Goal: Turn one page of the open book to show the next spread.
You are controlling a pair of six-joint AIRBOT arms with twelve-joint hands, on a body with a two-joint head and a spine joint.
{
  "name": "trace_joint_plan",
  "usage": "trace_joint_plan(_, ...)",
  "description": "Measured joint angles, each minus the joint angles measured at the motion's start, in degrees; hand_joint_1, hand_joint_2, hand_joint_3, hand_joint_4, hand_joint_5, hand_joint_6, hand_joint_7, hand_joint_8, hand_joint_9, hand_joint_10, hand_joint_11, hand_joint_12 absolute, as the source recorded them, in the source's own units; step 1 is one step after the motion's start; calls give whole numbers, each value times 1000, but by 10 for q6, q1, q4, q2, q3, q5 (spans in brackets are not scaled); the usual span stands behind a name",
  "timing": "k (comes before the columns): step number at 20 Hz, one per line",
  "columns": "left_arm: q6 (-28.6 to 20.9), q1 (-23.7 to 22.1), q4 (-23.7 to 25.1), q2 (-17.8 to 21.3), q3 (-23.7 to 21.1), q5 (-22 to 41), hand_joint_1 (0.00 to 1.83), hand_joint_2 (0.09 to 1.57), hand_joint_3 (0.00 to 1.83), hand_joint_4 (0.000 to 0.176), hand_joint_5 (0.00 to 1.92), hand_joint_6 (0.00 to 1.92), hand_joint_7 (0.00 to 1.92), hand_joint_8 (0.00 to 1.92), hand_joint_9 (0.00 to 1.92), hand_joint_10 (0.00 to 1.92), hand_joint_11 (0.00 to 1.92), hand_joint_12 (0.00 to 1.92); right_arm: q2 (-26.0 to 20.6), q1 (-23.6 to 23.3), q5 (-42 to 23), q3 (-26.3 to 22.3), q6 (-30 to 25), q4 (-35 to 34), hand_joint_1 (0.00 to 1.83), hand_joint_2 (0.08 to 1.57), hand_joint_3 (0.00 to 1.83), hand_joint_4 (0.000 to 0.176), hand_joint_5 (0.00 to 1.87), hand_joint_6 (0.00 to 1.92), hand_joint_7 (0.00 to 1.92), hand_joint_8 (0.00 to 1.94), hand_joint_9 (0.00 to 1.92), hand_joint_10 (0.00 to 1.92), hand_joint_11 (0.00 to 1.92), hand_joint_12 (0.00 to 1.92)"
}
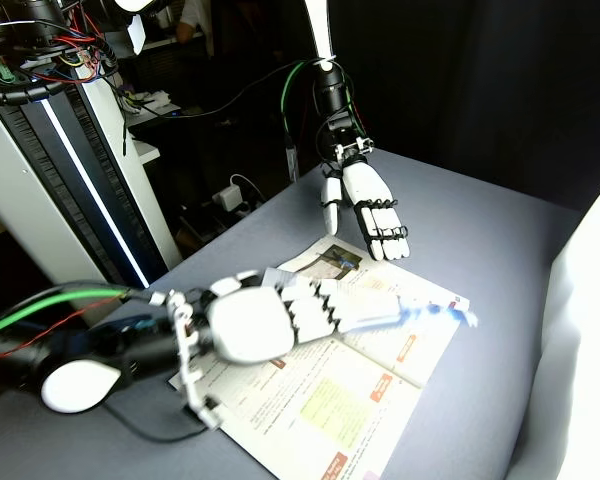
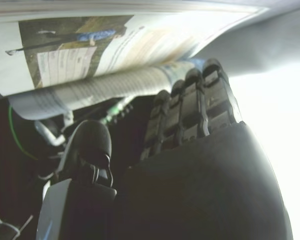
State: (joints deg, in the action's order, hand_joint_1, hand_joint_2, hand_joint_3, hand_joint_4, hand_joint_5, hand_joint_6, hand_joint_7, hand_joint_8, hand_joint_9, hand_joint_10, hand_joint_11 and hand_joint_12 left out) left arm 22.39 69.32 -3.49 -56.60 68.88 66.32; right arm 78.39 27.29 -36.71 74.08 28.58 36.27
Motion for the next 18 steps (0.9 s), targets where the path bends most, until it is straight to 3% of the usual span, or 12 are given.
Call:
trace_joint_plan(1, -1, 0, -2, -3, 4, 0, 50, 1510, 27, 0, 12, 3, 0, 0, 0, 0, 32, 16, 6, -7, -11, 0, 0, 5, 0, 1071, 0, 0, 0, 0, 0, 0, 0, 0, 0, 0)
trace_joint_plan(2, -1, 0, -1, -3, 5, -3, 1, 1439, 5, 76, 36, 0, 38, 9, 51, 0, 0, 147, 12, -12, -23, 0, 0, 7, 0, 1046, 0, 0, 0, 0, 0, 0, 0, 0, 0, 0)
trace_joint_plan(3, -2, 0, 0, -4, 5, -3, 0, 1414, 0, 77, 18, 0, 7, 1, 9, 0, 0, 29, 14, -20, -36, 0, -3, 14, 0, 1039, 0, 0, 0, 0, 0, 0, 0, 0, 0, 0)
trace_joint_plan(7, -2, 0, 1, -4, 5, 2, 0, 1407, 0, 77, 13, 0, 0, 0, 0, 0, 0, 0, 12, -50, -102, -16, -30, 46, 0, 1035, 0, 2, 0, 0, 0, 0, 0, 0, 0, 0)
trace_joint_plan(10, -2, -1, -6, -4, 6, 3, 0, 1407, 0, 77, 13, 0, 0, 0, 0, 0, 0, 0, -15, -56, -156, -40, -31, 64, 0, 1033, 0, 3, 0, 0, 0, 0, 0, 0, 0, 0)
trace_joint_plan(14, -1, -1, -14, 0, 0, 12, 0, 1407, 0, 77, 13, 0, 0, 0, 0, 0, 0, 0, -78, -56, -168, -67, -26, 58, 0, 1031, 0, 3, 0, 0, 0, 0, 0, 0, 0, 0)
trace_joint_plan(18, 24, 2, -37, 31, -25, 48, 0, 1407, 0, 77, 13, 0, 0, 0, 0, 0, 0, 0, -120, -56, -151, -102, -12, 53, 0, 1030, 0, 3, 0, 0, 0, 0, 0, 0, 0, 0)
